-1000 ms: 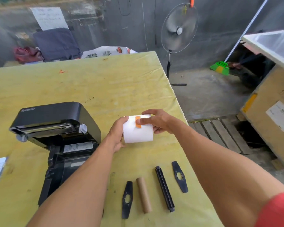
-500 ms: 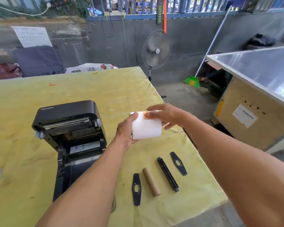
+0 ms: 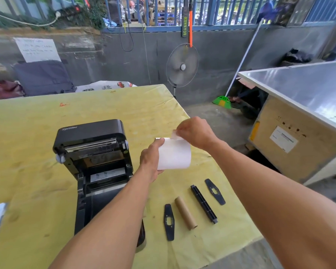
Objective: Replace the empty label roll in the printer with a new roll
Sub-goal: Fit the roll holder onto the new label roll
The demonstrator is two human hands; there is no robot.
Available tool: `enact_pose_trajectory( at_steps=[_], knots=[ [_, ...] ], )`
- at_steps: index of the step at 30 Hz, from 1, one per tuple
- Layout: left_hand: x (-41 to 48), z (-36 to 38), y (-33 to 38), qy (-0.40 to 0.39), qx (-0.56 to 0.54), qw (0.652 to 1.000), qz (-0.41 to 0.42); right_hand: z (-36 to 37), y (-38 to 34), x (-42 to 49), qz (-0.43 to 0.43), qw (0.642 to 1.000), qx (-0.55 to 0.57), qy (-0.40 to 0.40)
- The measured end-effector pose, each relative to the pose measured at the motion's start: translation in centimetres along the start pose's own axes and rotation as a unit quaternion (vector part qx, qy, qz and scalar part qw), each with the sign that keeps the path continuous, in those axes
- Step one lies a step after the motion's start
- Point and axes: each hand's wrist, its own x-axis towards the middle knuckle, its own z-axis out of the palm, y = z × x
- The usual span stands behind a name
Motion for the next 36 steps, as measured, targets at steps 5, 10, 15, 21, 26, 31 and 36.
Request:
enact_pose_trajectory(
  at_steps=[5,10,15,21,26,31,36],
  knots=[
    [1.5,-0.3,-0.6,0.006,-0.007,1.000,-0.004,1.1,1.3,3.3,0.055,0.994,0.037,0.082],
    [3.4,-0.2,-1.5,0.051,-0.032,0.998,-0.028,3.4,4.7,5.4,0.036,0.999,-0.020,0.002],
    [5.8,0.1,-2.5,0.097,-0.042,0.993,-0.050,6.4,9.8,6.5,0.024,0.988,-0.095,-0.116],
    [8.4,1.0,-2.8,0.139,-0.064,0.986,-0.072,9.4,14.1,7.3,-0.027,0.971,-0.143,-0.188],
    [9.8,2.0,-2.7,0.164,-0.083,0.980,-0.081,10.6,16.2,7.7,-0.025,0.953,-0.147,-0.265],
    [10.1,2.8,-2.7,0.175,-0.100,0.975,-0.088,10.4,16.2,6.8,-0.062,0.944,-0.178,-0.270],
    [9.2,3.4,-2.8,0.170,-0.105,0.976,-0.084,10.6,16.2,3.5,-0.087,0.927,-0.230,-0.284]
  ],
)
